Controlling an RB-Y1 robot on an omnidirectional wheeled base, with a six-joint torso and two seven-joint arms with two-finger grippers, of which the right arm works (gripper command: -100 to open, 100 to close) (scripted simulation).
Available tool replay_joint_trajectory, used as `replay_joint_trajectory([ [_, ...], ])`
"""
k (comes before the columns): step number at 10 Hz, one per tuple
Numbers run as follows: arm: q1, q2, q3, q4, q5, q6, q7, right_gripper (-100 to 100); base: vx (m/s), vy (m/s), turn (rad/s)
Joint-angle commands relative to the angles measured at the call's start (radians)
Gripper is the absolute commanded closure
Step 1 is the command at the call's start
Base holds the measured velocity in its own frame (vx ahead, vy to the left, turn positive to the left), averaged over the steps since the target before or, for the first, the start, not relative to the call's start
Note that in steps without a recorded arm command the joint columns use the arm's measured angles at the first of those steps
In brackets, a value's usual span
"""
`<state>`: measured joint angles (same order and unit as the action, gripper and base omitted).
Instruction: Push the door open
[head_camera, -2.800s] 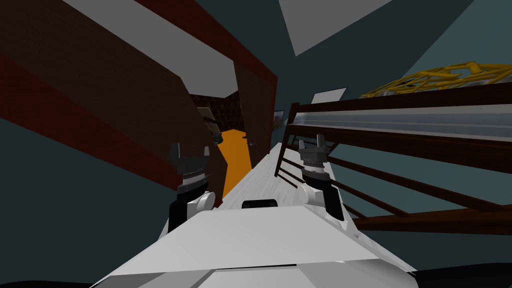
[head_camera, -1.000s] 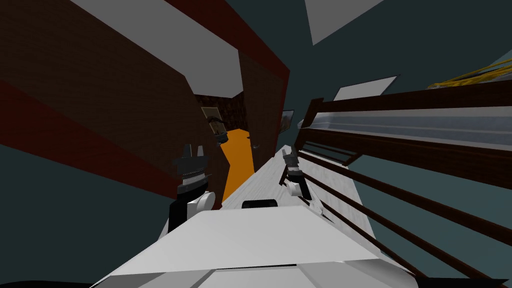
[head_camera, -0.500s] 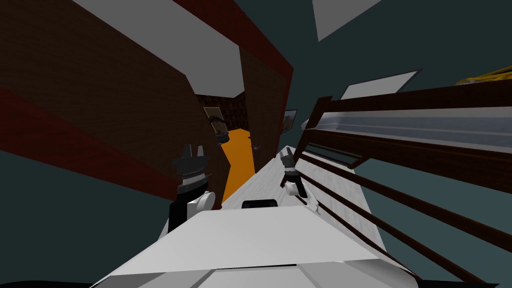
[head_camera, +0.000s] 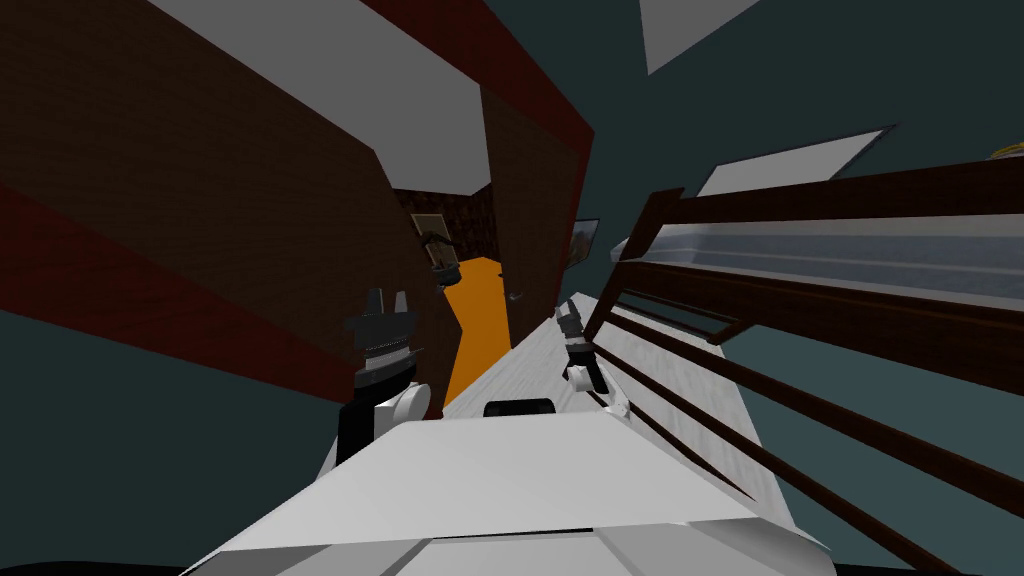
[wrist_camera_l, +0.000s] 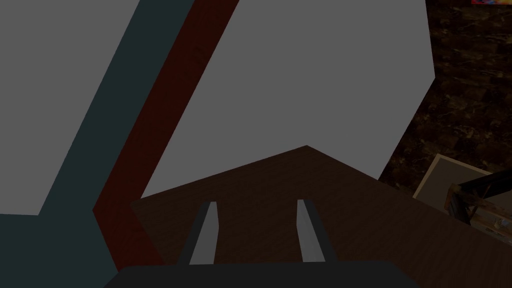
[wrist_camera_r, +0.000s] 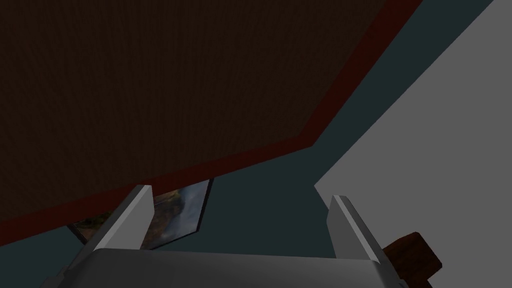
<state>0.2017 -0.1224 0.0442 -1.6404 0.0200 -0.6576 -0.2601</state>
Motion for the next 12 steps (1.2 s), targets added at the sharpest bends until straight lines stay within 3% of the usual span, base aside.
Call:
replay_joint_trajectory([
  [1,-0.013,-0.003,0.004,0.035,0.005,-0.006,-0.004,-100,0.059,-0.013,0.034],
  [3,-0.043,-0.012,0.017,0.103,0.022,-0.031,-0.015,-100,0.067,-0.022,0.079],
  [8,-0.074,-0.022,0.03,0.207,0.039,-0.055,-0.027,-100,0.052,-0.016,0.042],
  [12,-0.12,-0.035,0.051,0.328,0.064,-0.091,-0.045,-100,0.059,-0.02,0.057],
])
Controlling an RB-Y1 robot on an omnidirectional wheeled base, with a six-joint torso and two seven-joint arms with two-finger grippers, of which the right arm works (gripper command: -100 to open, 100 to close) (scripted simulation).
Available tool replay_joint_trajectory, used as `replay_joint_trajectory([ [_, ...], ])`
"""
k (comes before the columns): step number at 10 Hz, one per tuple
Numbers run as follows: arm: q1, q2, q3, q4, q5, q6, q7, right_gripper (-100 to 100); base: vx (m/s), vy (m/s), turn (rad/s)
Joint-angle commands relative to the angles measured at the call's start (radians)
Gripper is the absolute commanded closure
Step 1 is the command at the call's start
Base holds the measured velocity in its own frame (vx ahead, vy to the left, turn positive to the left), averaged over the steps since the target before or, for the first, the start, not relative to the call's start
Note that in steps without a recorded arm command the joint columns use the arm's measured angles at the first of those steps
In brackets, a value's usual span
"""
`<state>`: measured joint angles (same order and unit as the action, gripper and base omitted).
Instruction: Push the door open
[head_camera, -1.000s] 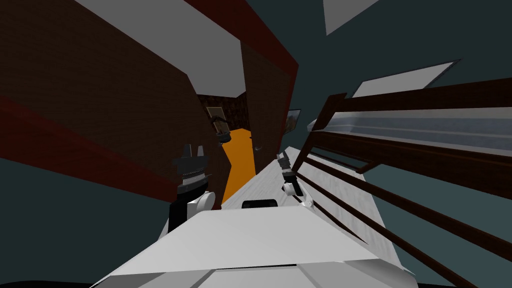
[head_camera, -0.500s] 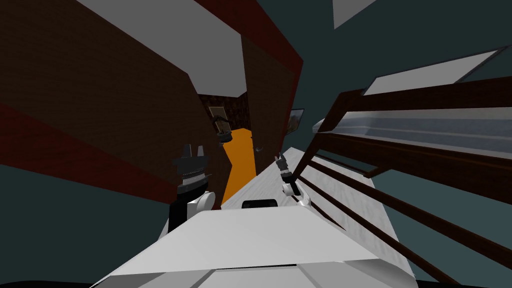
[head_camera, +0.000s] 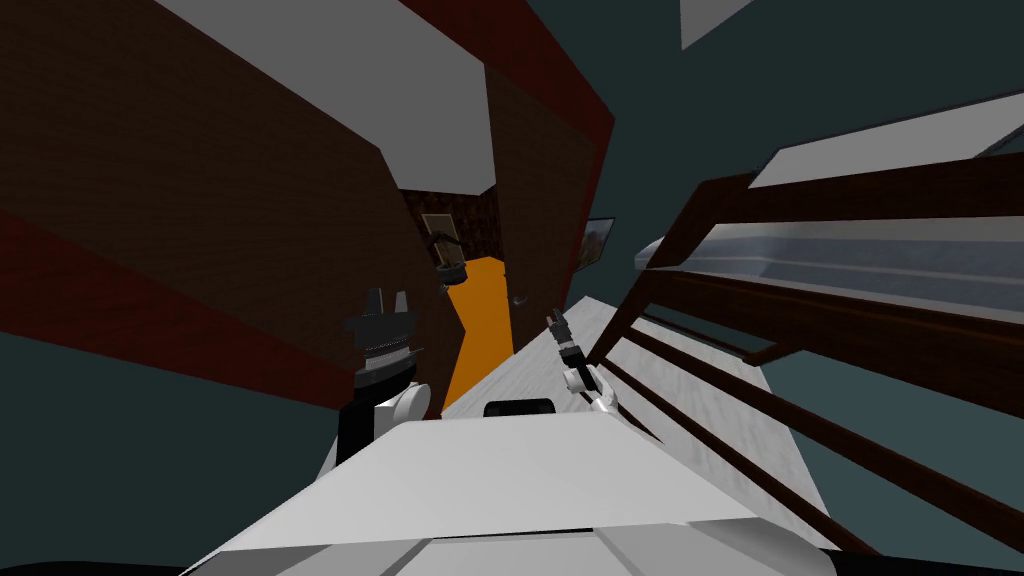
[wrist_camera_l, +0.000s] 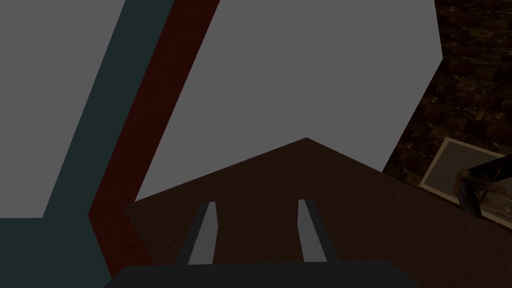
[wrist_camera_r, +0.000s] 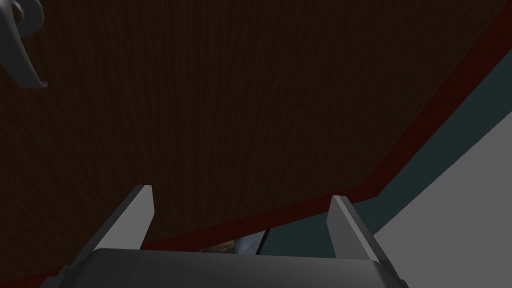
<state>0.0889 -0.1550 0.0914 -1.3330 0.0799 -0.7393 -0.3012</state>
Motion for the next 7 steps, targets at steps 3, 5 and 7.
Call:
replay_joint_trajectory([
  [3,-0.037,-0.012,0.016,0.103,0.021,-0.033,-0.015,-100,0.058,-0.019,0.063],
  [5,-0.051,-0.016,0.023,0.155,0.029,-0.045,-0.021,-100,0.059,-0.026,0.042],
  [7,-0.066,-0.021,0.029,0.197,0.037,-0.057,-0.026,-100,0.065,-0.028,0.067],
])
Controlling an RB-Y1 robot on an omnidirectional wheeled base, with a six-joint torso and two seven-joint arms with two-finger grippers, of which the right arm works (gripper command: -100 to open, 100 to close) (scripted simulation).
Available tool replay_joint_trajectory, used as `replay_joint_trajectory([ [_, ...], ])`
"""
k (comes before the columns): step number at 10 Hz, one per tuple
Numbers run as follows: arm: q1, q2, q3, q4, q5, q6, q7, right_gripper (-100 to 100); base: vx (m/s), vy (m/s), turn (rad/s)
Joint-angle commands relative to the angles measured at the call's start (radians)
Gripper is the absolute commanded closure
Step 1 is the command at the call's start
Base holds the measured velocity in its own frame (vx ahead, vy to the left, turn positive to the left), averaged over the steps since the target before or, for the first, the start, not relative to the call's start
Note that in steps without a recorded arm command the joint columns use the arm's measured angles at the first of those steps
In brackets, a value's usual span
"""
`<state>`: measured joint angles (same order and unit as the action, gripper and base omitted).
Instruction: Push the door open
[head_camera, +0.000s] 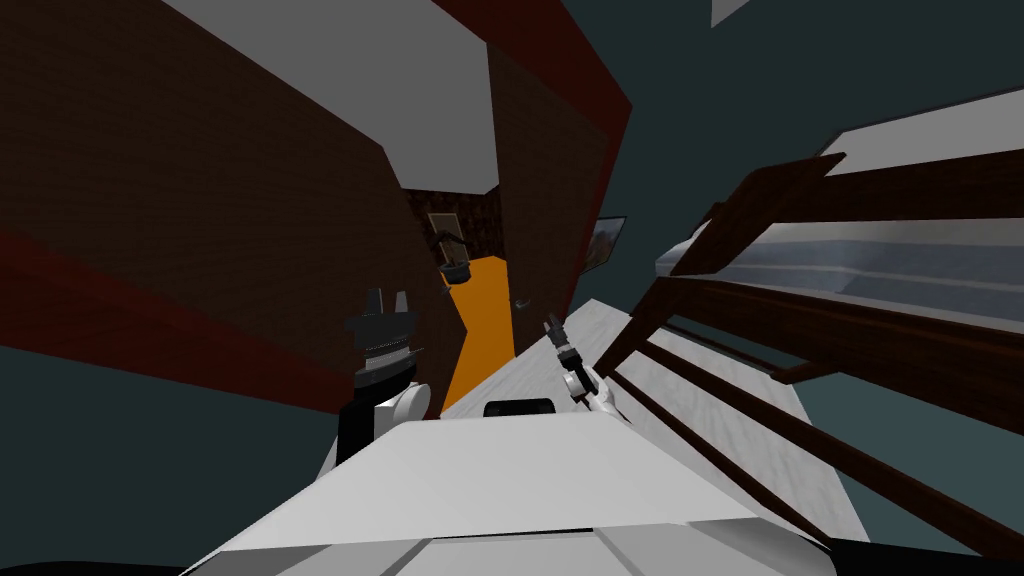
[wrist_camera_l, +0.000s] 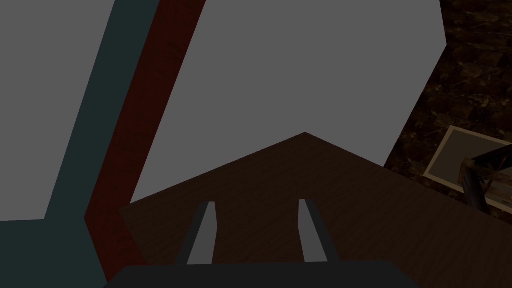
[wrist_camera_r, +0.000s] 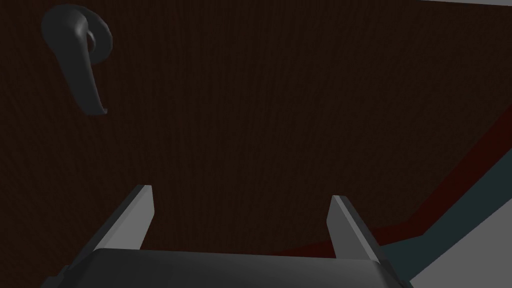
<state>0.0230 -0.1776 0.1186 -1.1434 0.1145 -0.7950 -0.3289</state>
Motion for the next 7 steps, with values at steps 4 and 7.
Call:
replay_joint_trajectory([
  [4,-0.042,-0.01,0.021,0.124,0.025,-0.035,-0.015,-100,0.059,-0.018,0.051],
  [7,-0.069,-0.018,0.032,0.198,0.04,-0.056,-0.025,-100,0.058,-0.029,0.051],
])
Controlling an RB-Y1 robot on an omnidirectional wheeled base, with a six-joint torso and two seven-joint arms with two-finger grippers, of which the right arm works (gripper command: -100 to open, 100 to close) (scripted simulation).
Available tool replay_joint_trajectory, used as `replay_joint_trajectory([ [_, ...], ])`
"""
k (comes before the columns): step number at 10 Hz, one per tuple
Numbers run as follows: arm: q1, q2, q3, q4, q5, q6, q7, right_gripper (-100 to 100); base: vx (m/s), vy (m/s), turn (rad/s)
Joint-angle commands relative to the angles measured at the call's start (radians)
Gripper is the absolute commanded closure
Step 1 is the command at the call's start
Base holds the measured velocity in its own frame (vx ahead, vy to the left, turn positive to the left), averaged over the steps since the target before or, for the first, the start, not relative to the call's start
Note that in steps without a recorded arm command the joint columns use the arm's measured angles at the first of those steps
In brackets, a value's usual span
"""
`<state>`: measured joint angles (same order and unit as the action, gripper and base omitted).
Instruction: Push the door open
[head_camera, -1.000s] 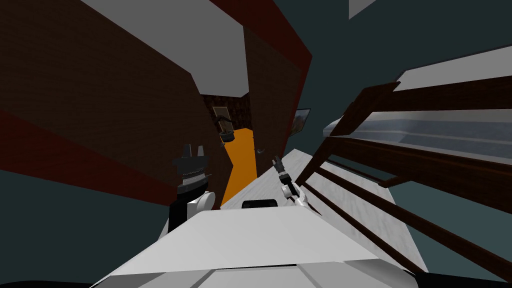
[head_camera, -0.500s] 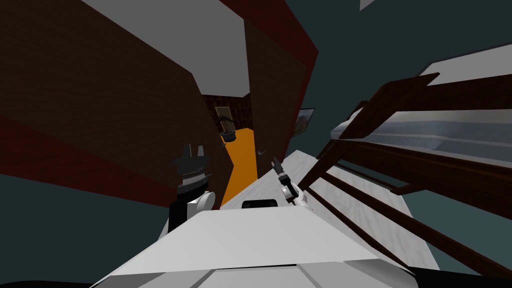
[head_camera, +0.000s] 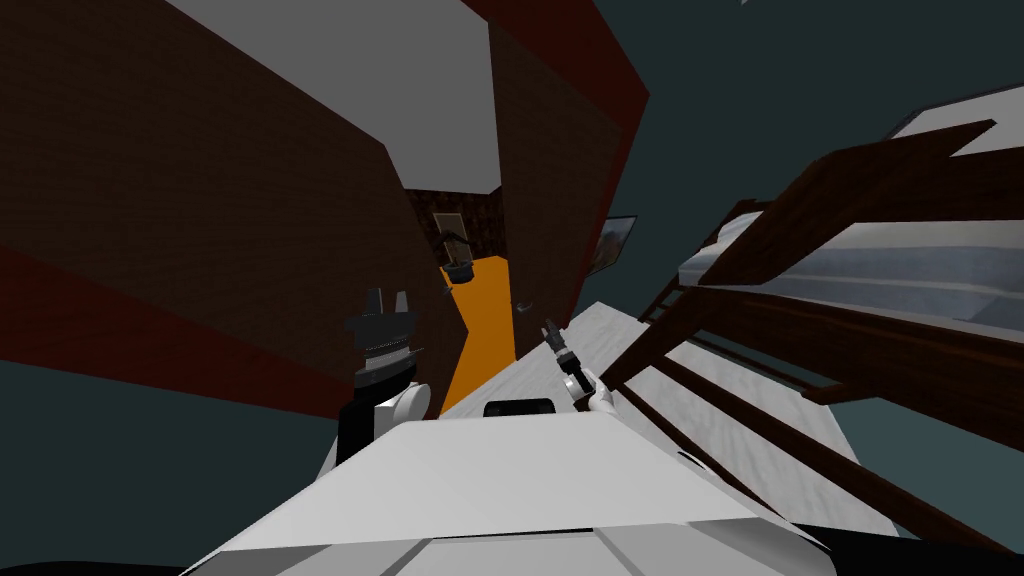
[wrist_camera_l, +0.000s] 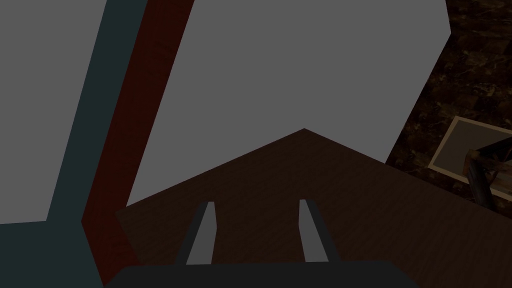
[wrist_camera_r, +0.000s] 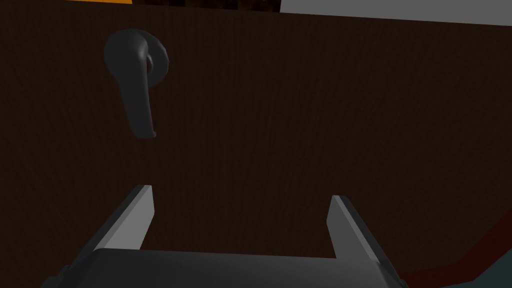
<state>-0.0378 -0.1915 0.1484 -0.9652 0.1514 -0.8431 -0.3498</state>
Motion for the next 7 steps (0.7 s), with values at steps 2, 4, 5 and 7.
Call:
replay_joint_trajectory([
  [2,-0.033,-0.011,0.013,0.088,0.017,-0.028,-0.014,-100,0.079,-0.035,0.082],
  [4,-0.056,-0.018,0.023,0.158,0.03,-0.046,-0.023,-100,0.092,-0.04,0.068],
  [5,-0.067,-0.021,0.028,0.188,0.036,-0.054,-0.027,-100,0.076,-0.037,0.049],
  [7,-0.087,-0.026,0.037,0.245,0.047,-0.07,-0.035,-100,0.072,-0.037,0.06],
])
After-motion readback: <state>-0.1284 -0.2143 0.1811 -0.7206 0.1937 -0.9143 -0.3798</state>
